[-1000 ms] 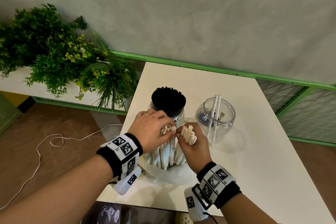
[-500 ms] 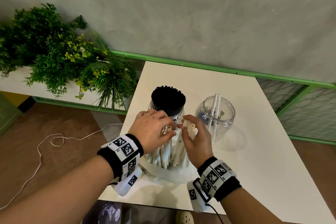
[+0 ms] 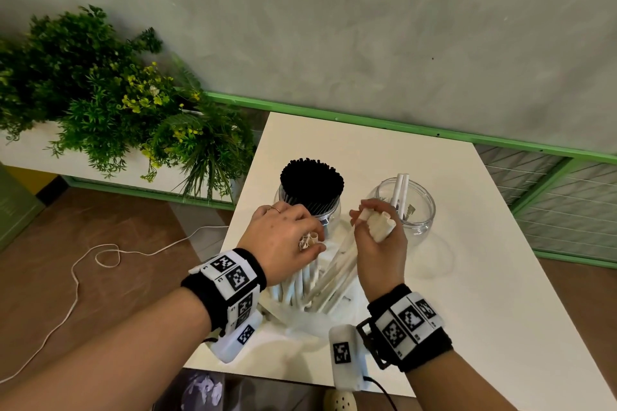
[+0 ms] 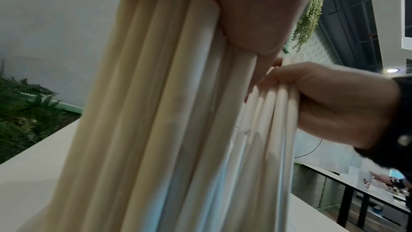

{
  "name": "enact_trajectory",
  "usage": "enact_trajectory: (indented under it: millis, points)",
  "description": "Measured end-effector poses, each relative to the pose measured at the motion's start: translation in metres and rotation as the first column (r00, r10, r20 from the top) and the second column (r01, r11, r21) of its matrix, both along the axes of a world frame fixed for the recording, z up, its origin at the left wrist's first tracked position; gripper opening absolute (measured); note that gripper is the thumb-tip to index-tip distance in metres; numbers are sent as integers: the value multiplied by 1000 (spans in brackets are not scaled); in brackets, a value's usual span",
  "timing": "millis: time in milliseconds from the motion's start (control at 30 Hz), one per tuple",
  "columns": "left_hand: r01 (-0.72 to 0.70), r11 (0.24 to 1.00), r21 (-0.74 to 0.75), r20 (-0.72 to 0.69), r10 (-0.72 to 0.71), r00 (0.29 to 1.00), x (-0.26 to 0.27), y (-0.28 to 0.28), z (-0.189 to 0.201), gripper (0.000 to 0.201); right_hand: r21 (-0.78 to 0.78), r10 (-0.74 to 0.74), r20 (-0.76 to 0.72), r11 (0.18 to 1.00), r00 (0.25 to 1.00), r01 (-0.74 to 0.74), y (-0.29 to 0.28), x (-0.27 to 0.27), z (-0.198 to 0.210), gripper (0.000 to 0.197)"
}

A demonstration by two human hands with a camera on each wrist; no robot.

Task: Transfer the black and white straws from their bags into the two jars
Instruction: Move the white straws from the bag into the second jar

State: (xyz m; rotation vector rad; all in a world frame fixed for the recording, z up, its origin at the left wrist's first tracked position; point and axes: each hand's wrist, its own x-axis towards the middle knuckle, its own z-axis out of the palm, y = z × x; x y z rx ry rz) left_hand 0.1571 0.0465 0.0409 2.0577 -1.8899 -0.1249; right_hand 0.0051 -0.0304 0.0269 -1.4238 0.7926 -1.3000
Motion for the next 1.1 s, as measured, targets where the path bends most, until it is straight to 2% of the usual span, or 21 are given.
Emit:
enact_trajectory:
  millis: [133, 267, 367, 500, 567, 667, 733, 767, 833, 867, 900, 1000, 1100]
  points:
    - [8, 1000, -26, 15, -7, 1000, -2, -2, -3, 23, -6, 4, -16, 1000, 1000, -4, -2, 7, 3, 30]
    - [4, 1000, -29, 31, -3, 1000, -3, -3, -2, 31, -229, 55, -195, 968, 979, -100, 0, 6, -4, 33]
    - [5, 1000, -4, 29, -5, 1000, -3, -3, -2, 39, -268, 26, -237, 959, 971, -92, -3, 3, -15, 38]
    - [10, 1000, 7, 26, -10, 1000, -2, -3, -3, 38, -138, 12, -185, 990, 983, -38, 5, 4, -25, 47]
    - [12, 1000, -4, 24, -12, 1000, -2, -3, -4, 34, -46, 1, -136, 999, 991, -7, 7, 1, -22, 56]
    - [14, 1000, -24, 15, -14, 1000, -2, -2, -5, 29, 76, -23, -140, 996, 990, 34, 1, -9, -25, 72]
    - [16, 999, -27, 21, -16, 1000, -2, -1, -6, 24, 170, 4, -174, 985, 985, 26, -5, -17, -33, 68]
    - [19, 999, -26, 21, -18, 1000, -2, -1, -7, 22, 204, 18, -221, 978, 975, 28, -8, -20, -37, 56]
    - [23, 999, -22, 21, -23, 1000, -2, -2, -7, 20, 214, 33, -322, 976, 946, 39, -10, -24, -37, 28]
    - [23, 999, -22, 19, -23, 1000, -2, -2, -7, 20, 205, 39, -325, 978, 945, 30, -10, -25, -35, 22]
    - [21, 1000, -20, 17, -21, 1000, -2, -2, -6, 20, 191, 45, -300, 981, 953, 14, -9, -25, -32, 25]
    - [20, 1000, -6, 25, -20, 999, -3, -3, -5, 29, 116, 63, -265, 993, 962, -33, -6, -24, -19, 53]
    - [25, 1000, -4, 39, -25, 999, -4, -3, -3, 33, 14, 64, -304, 998, 951, -63, -8, -21, -9, 55]
